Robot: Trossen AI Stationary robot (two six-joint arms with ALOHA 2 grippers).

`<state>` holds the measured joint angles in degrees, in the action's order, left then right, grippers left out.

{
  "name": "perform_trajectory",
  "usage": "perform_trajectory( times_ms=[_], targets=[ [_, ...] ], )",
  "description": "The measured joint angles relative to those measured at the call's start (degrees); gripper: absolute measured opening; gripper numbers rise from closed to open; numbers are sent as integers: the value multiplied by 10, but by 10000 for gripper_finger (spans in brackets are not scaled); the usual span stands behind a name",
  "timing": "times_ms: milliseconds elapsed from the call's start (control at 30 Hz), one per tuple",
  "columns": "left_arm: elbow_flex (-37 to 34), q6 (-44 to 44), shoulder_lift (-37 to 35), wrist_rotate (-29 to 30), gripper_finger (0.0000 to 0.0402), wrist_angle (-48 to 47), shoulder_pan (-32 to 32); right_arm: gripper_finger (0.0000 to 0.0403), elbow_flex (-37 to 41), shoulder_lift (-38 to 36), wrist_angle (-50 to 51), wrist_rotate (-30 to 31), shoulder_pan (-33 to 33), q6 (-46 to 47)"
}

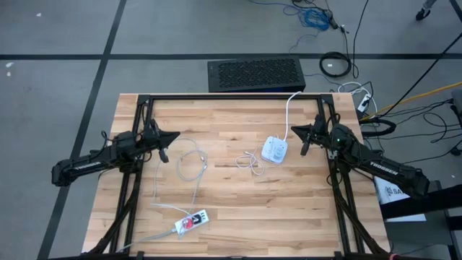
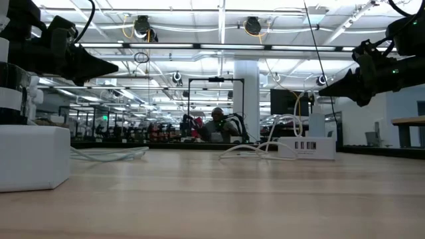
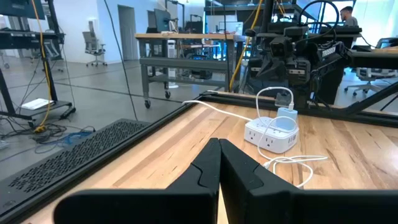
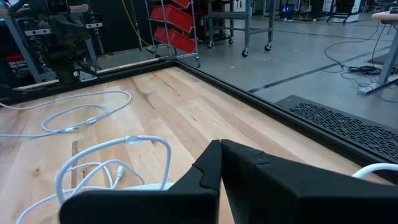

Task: Insert USB
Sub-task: Return to Home Position

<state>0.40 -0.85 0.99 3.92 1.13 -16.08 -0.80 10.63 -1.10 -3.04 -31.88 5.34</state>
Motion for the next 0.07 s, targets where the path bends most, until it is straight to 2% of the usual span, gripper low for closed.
perform_trajectory(
  times_ms=[67],
  targets=[
    [0,0,0,0,9,0,0,0,0,0,0,0,0,0]
  ],
)
